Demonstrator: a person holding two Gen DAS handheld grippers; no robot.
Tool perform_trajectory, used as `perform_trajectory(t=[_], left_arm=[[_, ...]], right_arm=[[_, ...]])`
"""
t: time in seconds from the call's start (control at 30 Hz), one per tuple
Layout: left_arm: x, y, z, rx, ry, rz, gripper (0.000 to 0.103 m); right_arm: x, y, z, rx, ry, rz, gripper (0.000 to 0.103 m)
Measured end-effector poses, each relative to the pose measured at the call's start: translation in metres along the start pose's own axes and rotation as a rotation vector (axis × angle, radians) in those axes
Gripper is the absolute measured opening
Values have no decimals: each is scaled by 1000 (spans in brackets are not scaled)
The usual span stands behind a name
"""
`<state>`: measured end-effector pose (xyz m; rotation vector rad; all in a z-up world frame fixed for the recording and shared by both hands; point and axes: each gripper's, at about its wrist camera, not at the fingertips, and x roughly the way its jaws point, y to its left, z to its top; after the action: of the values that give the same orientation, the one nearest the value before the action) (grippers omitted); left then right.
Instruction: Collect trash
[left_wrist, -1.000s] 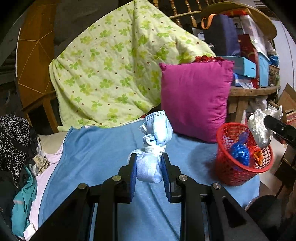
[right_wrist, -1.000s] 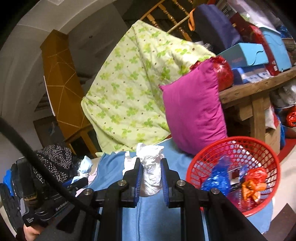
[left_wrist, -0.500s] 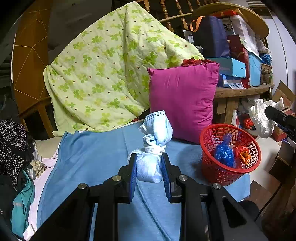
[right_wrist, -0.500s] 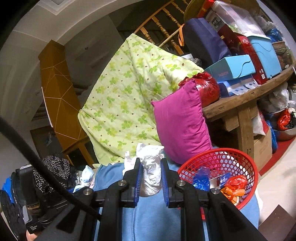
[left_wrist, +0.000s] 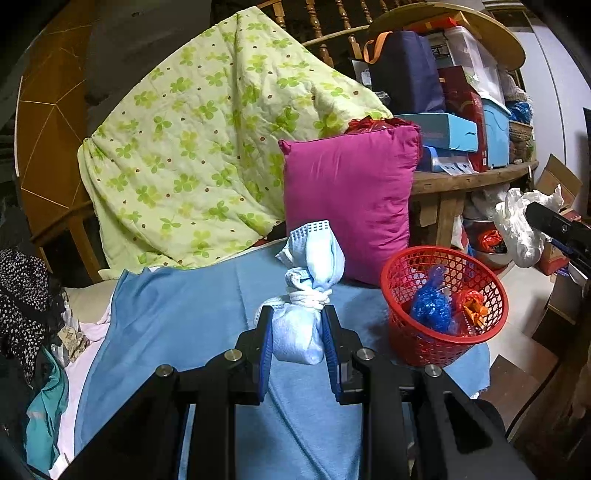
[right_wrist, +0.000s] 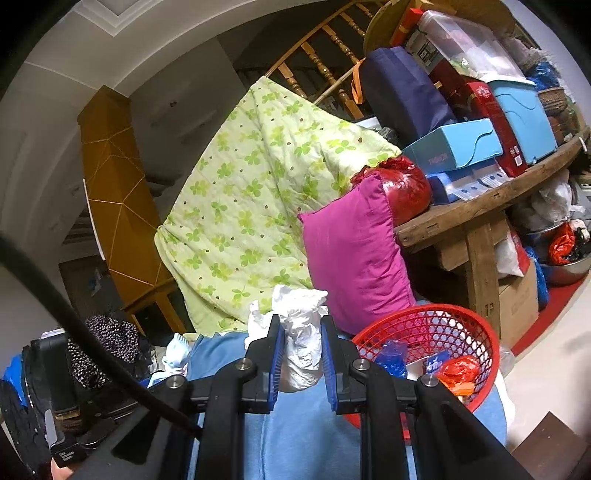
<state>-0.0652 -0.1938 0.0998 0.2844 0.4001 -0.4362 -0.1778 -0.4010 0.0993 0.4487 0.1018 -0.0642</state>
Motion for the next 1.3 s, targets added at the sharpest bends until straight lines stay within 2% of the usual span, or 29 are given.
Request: perform_trajectory(t=[0.6,1.3], left_arm=[[2,-16,-1,34,13,-18,27],[16,-21,-8,32,43,-41,27]], right_arm=[[-17,-12,0,24,-12,-25,21],[-17,-18,-4,34,4,-31,21]])
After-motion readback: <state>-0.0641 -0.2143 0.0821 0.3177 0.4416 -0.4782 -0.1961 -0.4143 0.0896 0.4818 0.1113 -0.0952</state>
